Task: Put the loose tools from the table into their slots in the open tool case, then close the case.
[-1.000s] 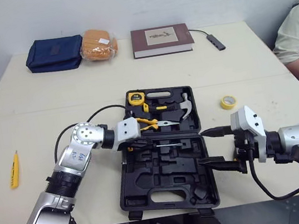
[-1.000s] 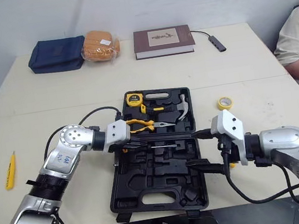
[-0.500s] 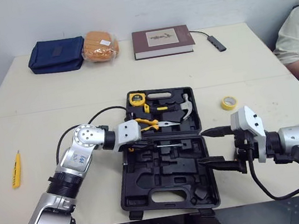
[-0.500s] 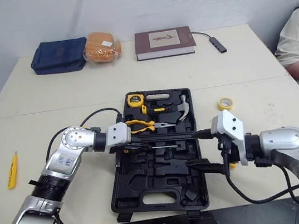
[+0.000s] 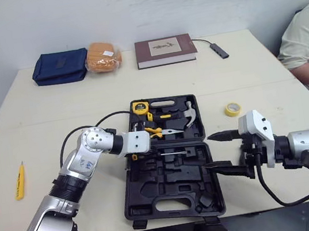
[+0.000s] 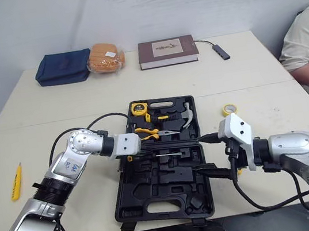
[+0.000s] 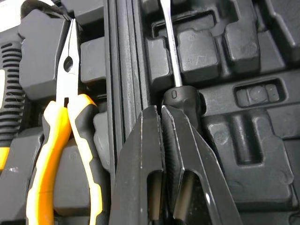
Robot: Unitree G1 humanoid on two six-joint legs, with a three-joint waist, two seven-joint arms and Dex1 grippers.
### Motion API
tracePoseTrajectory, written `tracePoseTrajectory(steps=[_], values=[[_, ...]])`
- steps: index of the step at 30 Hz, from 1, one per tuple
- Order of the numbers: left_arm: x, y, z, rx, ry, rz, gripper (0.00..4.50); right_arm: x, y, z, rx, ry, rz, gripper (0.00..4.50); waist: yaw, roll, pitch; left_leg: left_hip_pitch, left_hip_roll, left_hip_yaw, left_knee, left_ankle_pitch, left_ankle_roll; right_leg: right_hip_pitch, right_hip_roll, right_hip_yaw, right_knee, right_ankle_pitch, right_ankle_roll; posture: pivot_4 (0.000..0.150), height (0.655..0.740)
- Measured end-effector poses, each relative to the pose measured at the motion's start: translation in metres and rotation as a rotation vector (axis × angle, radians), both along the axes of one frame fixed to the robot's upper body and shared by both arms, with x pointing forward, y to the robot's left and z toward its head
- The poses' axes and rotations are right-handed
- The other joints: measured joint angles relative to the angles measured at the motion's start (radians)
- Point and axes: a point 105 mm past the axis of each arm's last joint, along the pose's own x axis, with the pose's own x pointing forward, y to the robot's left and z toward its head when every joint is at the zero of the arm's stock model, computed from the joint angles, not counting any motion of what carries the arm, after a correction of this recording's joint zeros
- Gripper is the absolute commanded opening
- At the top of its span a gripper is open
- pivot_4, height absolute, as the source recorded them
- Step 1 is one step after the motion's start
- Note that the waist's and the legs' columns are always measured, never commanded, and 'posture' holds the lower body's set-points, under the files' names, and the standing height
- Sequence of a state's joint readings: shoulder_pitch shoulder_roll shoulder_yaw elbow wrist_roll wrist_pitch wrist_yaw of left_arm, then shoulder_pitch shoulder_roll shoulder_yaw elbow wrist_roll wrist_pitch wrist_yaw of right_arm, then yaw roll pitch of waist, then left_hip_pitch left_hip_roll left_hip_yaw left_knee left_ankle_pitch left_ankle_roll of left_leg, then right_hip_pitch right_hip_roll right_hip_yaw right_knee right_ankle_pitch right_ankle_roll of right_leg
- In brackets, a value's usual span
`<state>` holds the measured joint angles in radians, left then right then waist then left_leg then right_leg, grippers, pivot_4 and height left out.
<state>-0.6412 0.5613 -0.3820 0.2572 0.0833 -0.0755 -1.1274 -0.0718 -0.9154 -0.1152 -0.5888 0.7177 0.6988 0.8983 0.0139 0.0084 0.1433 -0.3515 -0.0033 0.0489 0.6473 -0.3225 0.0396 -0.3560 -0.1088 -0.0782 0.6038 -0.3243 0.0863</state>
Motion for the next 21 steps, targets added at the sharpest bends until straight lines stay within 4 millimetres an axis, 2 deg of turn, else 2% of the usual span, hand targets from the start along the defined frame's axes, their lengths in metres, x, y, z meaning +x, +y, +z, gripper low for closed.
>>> tracePoseTrajectory(steps=[4, 7, 10, 11, 16, 21], values=[[0.004, -0.007, 0.002, -0.124, 0.056, 0.041, 0.12, 0.001, -0.001, -0.001, -0.004, -0.003, -0.009, 4.50, 0.010, 0.001, 0.001, -0.002, 0.000, 0.000, 0.001, 0.000, 0.001, -0.002, 0.000, 0.000, 0.000, 0.000, 0.000, 0.150, 0.7400], [0.003, -0.005, 0.007, -0.238, 0.131, 0.064, 0.12, 0.001, 0.000, 0.000, -0.004, -0.007, -0.009, 4.50, 0.009, -0.008, 0.008, -0.005, 0.000, -0.001, 0.001, 0.001, 0.000, -0.004, 0.000, -0.001, 0.000, 0.000, 0.001, 0.150, 0.7400], [-0.002, 0.000, 0.009, -0.318, 0.229, 0.073, 0.12, 0.000, 0.000, 0.000, -0.005, -0.007, -0.008, 4.50, 0.006, -0.010, 0.012, -0.012, 0.000, -0.001, 0.003, 0.001, -0.001, -0.010, 0.000, -0.001, -0.002, 0.001, 0.002, 0.150, 0.7400], [-0.004, 0.000, 0.011, -0.342, 0.261, 0.067, 0.12, 0.000, 0.000, 0.000, -0.005, -0.007, -0.008, 4.50, 0.005, -0.010, 0.012, -0.020, 0.000, -0.001, 0.004, 0.004, -0.006, -0.017, 0.000, -0.001, -0.001, 0.001, 0.002, 0.150, 0.7400], [-0.013, -0.003, 0.013, -0.372, 0.327, 0.035, 0.12, 0.001, 0.000, 0.001, -0.005, -0.011, -0.006, 4.50, 0.009, -0.011, 0.022, -0.024, -0.001, -0.001, 0.005, 0.007, -0.007, -0.019, 0.000, -0.005, 0.000, 0.001, 0.003, 0.150, 0.7400], [-0.014, -0.004, 0.013, -0.369, 0.325, 0.029, 0.12, 0.001, 0.001, 0.000, -0.005, -0.009, -0.004, 4.50, 0.010, -0.013, 0.030, -0.024, -0.002, -0.001, 0.008, 0.007, -0.006, -0.018, 0.000, -0.005, 0.001, 0.003, 0.005, 0.150, 0.7400]])
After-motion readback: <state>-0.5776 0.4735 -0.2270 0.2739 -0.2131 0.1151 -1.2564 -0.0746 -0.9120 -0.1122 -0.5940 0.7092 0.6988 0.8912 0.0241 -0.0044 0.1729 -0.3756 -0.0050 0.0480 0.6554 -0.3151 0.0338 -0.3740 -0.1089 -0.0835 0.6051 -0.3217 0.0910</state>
